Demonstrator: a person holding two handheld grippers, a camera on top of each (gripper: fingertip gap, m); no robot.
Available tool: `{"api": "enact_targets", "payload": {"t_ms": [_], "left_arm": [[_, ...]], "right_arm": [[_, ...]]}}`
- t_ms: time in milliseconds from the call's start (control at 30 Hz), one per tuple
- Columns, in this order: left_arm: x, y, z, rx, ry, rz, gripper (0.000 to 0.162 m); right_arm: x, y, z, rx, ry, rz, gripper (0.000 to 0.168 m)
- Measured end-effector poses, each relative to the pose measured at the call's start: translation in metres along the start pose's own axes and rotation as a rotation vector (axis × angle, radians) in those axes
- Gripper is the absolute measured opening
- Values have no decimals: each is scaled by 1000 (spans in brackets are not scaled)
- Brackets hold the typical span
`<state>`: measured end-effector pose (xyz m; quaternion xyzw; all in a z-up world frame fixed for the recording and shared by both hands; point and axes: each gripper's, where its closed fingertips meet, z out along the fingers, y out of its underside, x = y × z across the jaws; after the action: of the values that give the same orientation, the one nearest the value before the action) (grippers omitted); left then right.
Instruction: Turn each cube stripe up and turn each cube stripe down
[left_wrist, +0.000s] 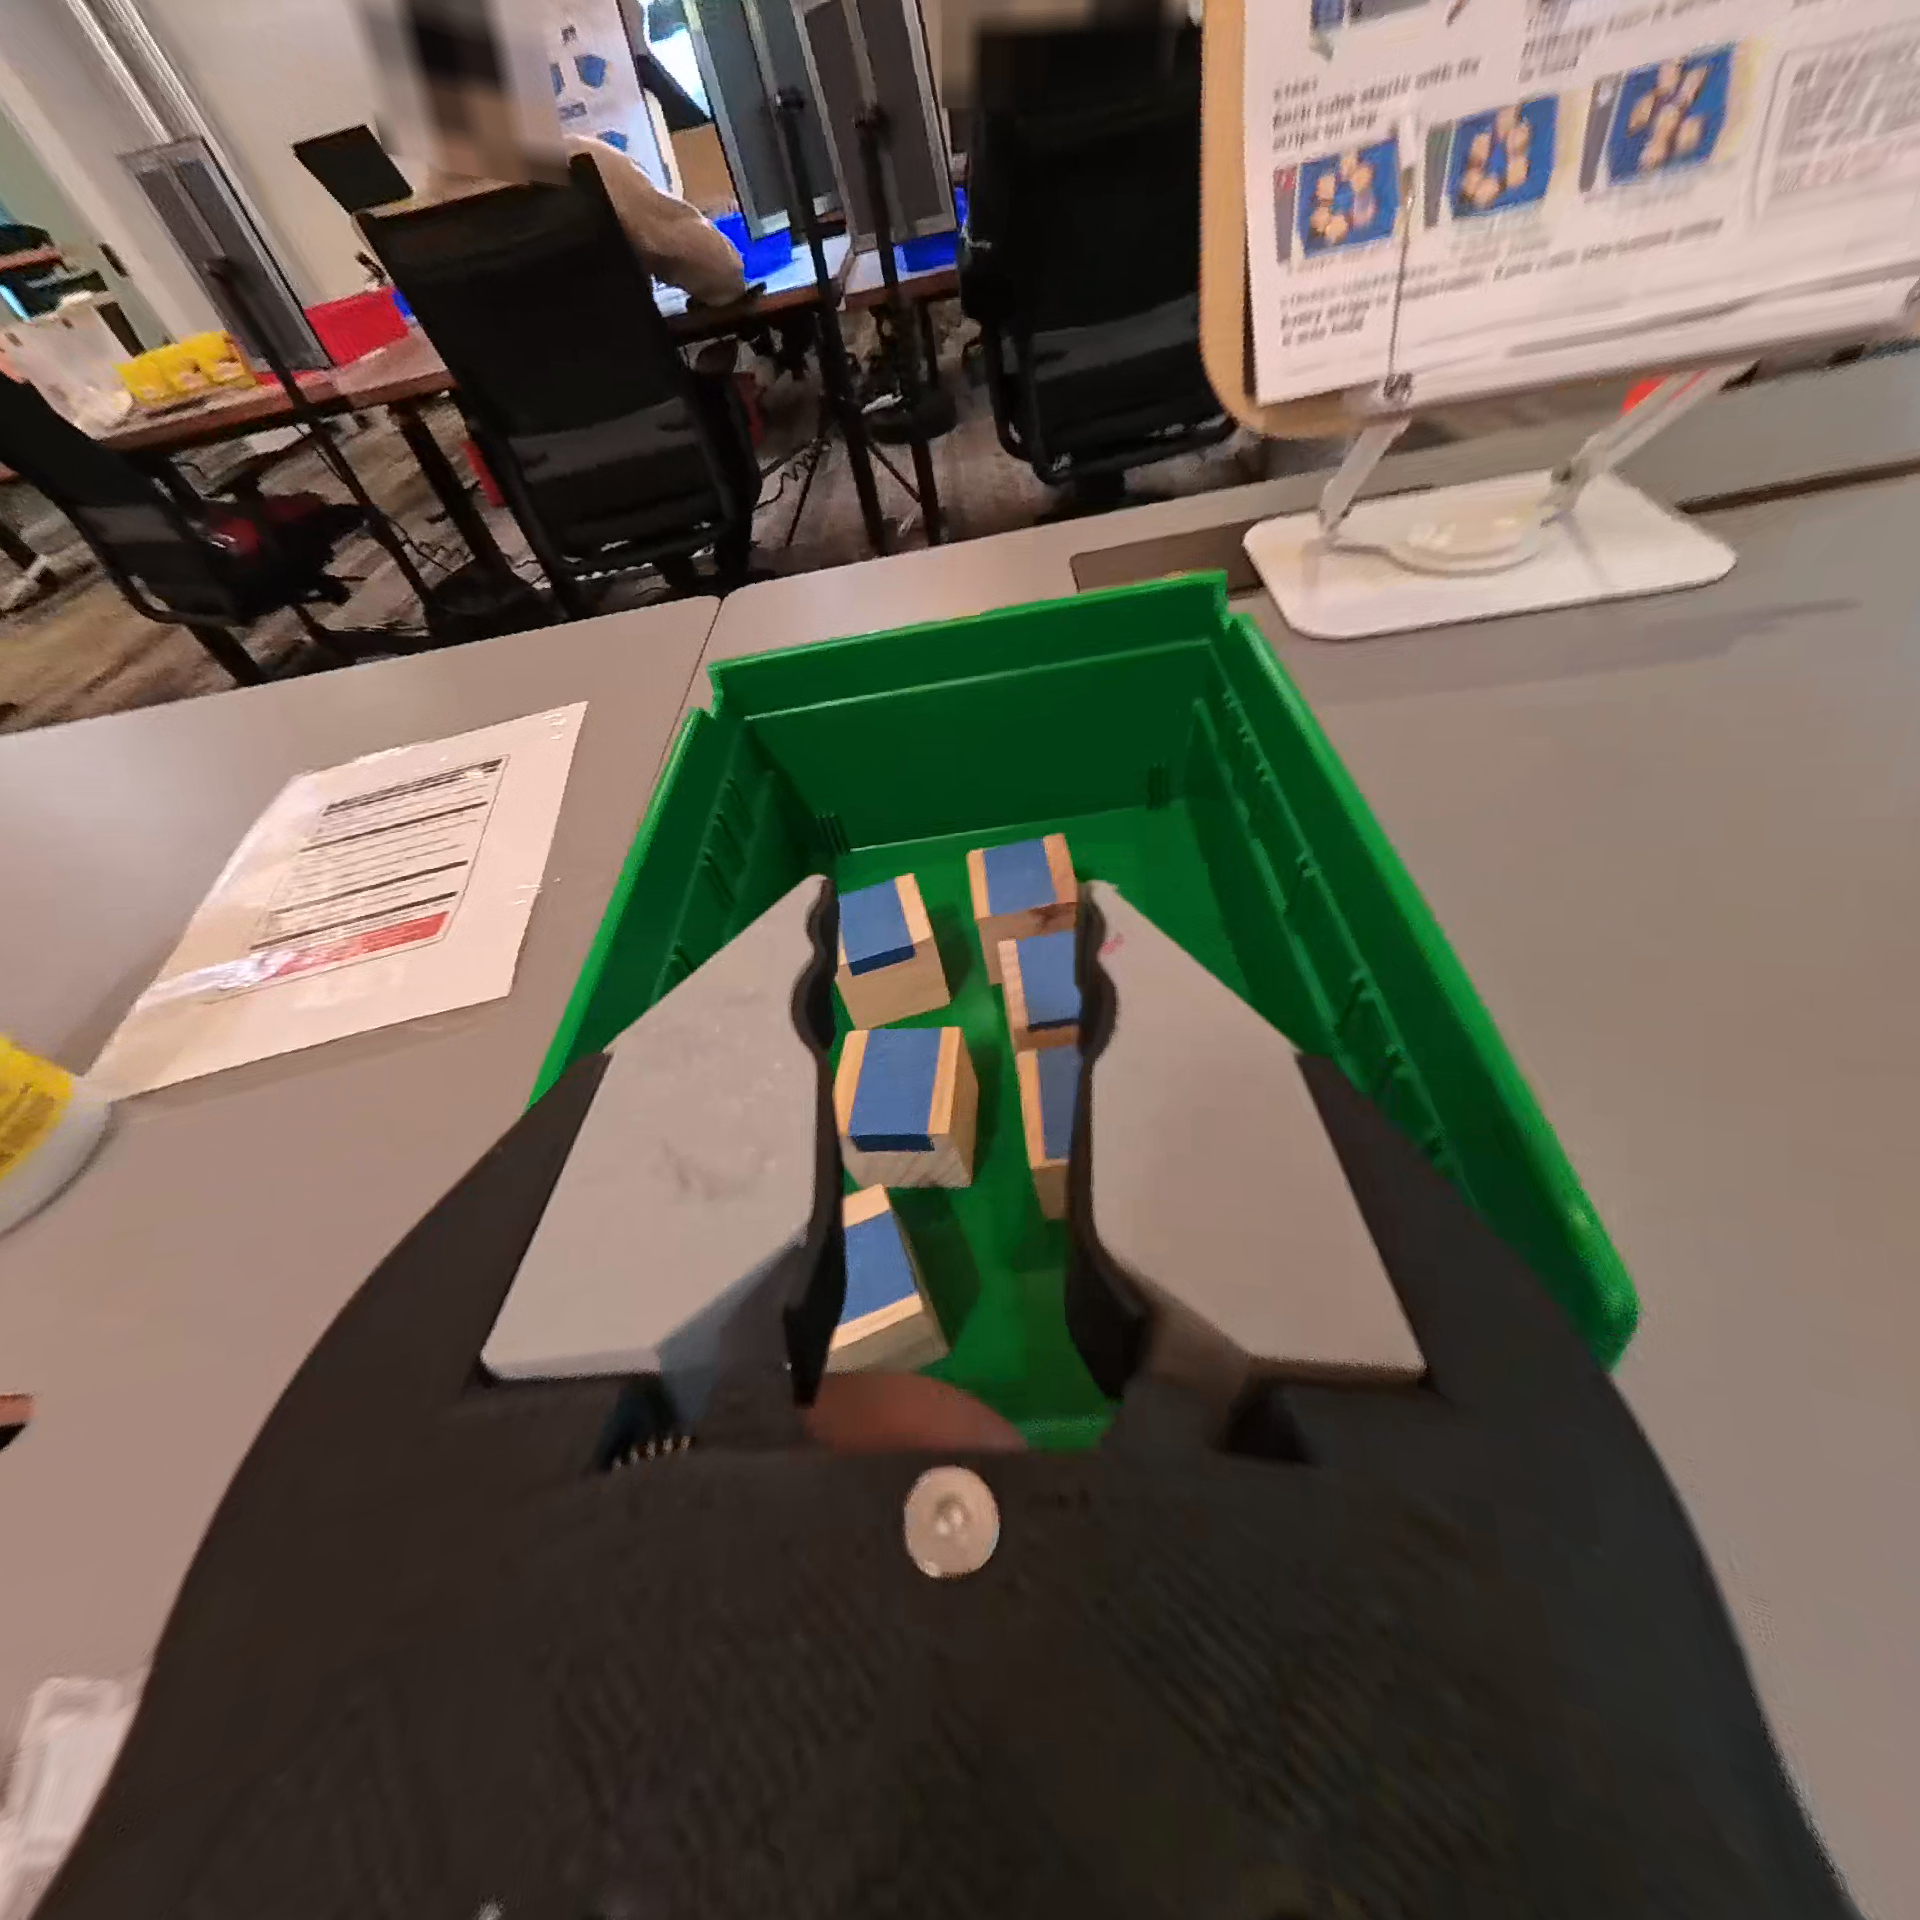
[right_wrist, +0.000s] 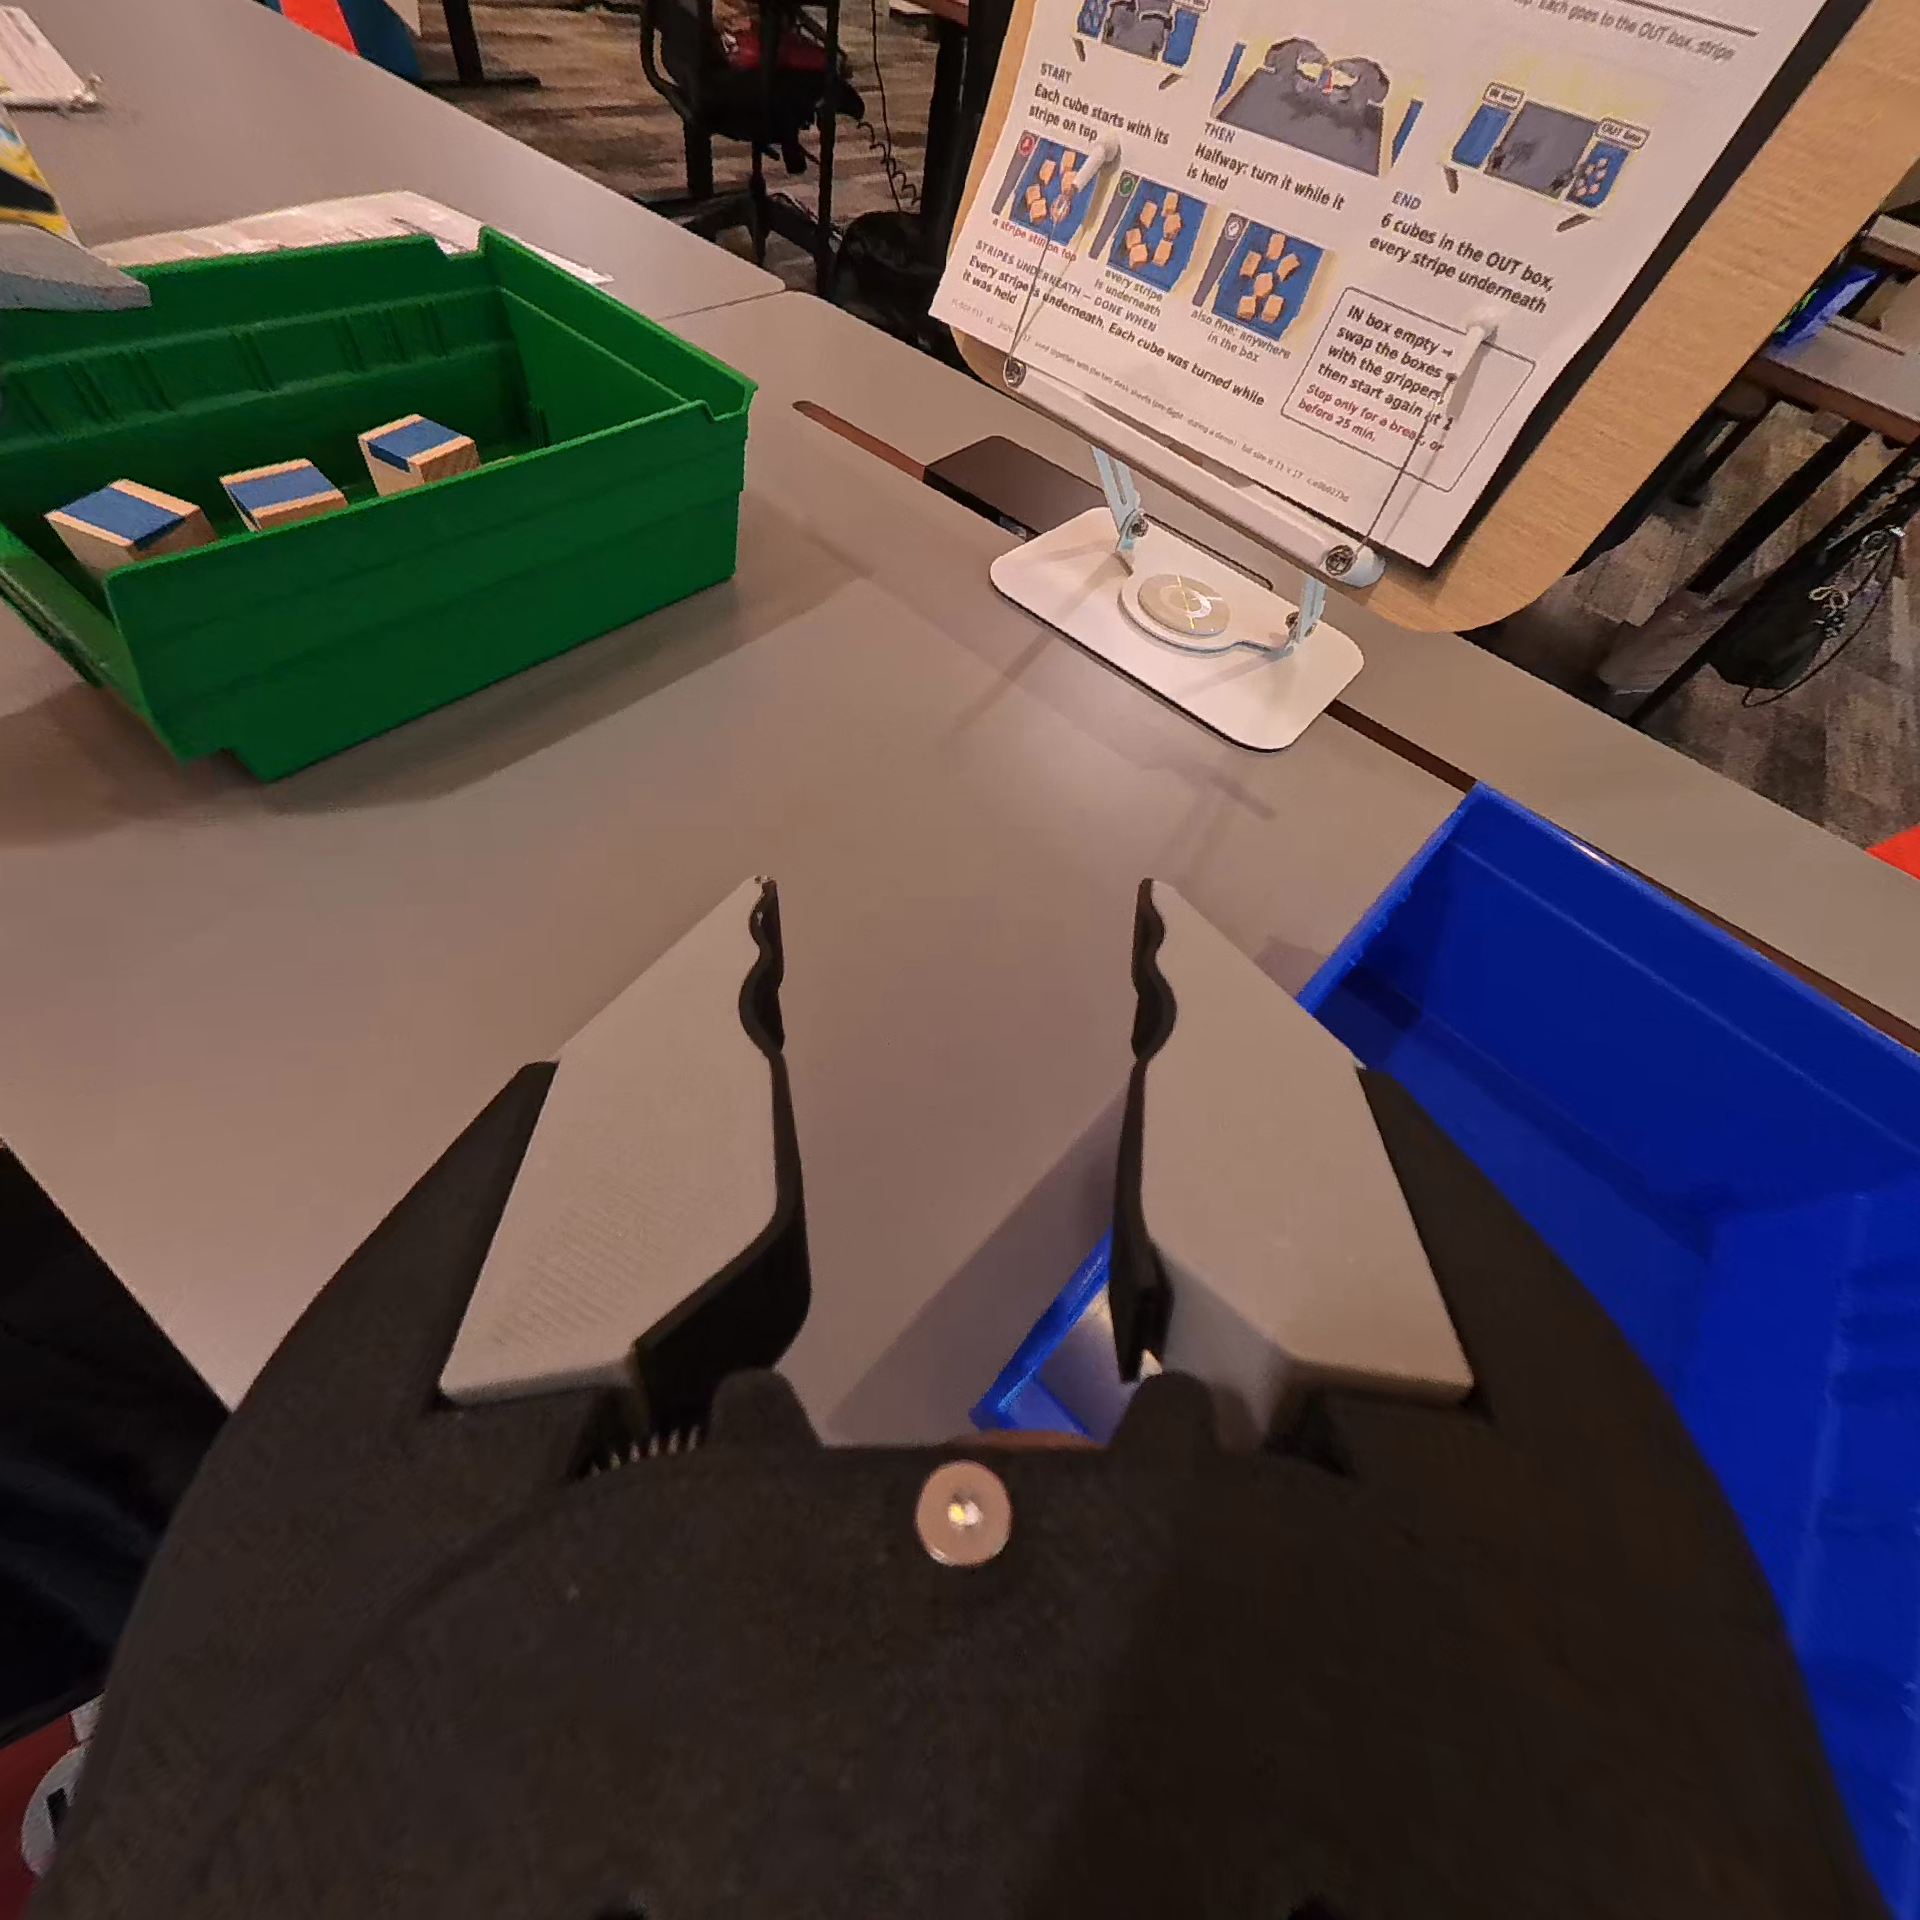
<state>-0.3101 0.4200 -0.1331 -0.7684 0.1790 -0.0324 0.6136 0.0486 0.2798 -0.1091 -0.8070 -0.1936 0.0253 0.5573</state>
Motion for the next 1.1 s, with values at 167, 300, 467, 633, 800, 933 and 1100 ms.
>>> {"api": "enact_targets", "payload": {"t_ms": [167,300,467,633,800,933,1100], "left_arm": [[-8,5,7,-19,-60,113,3],[-2,2,8,-19,29,21,0],[-6,9,8,-74,45,-67,24],[-13,17,11,-113,39,-94,54],[-12,29,17,-161,57,-95,53],[-6,44,24,-223,64,-28,53],[7,56,27,-278,117,10,49]], "right_arm": [[-3,3,6,-16,2,-25,65],[-4,5,7,-28,7,-40,65],[-4,3,7,-17,2,-34,65],[-6,1,4,-13,4,-46,65],[-8,1,4,-12,1,-51,64],[-9,2,6,-19,0,-57,64],[-11,3,7,-26,-2,-70,64]]}}
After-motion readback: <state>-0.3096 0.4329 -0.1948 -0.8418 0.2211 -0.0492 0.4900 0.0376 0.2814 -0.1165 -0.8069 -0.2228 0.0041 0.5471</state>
